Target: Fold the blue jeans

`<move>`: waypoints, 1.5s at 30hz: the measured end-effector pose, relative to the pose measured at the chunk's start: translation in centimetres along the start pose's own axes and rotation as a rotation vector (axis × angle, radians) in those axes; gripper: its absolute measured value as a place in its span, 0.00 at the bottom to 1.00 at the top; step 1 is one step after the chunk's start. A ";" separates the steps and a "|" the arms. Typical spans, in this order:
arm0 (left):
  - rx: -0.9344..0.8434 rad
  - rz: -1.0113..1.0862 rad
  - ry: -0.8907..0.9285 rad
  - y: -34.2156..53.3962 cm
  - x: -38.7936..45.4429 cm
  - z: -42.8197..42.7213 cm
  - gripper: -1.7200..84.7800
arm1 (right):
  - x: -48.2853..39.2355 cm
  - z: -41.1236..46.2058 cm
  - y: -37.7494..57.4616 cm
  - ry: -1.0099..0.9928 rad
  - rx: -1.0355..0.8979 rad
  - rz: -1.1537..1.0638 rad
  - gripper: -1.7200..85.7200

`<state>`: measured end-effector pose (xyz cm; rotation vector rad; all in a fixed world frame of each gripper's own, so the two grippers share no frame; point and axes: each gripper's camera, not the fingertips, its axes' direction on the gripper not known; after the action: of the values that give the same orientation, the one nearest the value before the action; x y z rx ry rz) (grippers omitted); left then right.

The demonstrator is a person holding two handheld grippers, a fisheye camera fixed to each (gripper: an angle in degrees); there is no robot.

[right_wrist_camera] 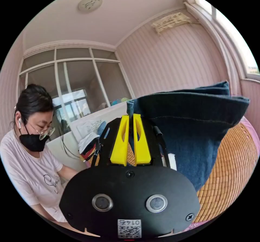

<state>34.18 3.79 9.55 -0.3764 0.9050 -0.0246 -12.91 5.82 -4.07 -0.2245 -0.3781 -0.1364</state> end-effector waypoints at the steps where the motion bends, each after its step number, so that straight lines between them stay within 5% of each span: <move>1: 0.010 -0.020 0.016 0.0 -0.2 -0.1 0.01 | -2.8 5.3 1.0 -0.088 -0.069 -0.051 0.05; 6: 0.347 -0.190 -0.008 6.4 -3.6 -10.4 0.01 | -10.4 25.7 12.7 -0.312 -0.465 -0.021 0.09; 11: 0.412 -0.392 -0.194 16.9 -7.9 -20.0 0.01 | -14.4 38.3 27.8 -0.266 -0.873 0.066 0.12; 18: 0.711 -0.396 -0.291 18.2 -11.9 -25.2 0.02 | -18.4 45.1 31.6 -0.071 -0.920 -0.014 0.13; 23: 0.813 -0.422 -0.036 15.9 -16.1 -23.1 0.07 | -22.4 52.8 33.1 0.055 -0.890 -0.176 0.17; 29: 0.429 -0.225 -0.151 12.8 -14.9 -19.9 0.14 | -23.9 62.0 37.5 0.171 -1.072 -0.220 0.18; 34: 0.297 -0.232 -0.154 10.4 -15.5 -16.1 0.15 | -23.3 63.7 38.9 0.113 -1.037 -0.141 0.14; 40: 0.294 -0.226 -0.183 9.7 -14.6 -15.3 0.08 | -22.4 65.8 38.8 0.108 -1.009 -0.075 0.09; 45: 0.581 -0.137 -0.104 11.0 -11.6 -18.6 0.02 | -24.2 65.3 34.9 0.131 -0.888 -0.160 0.07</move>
<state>11.13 10.39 4.46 0.1028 0.7284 -0.3822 -52.03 57.58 39.16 -1.0564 -0.1830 -0.4726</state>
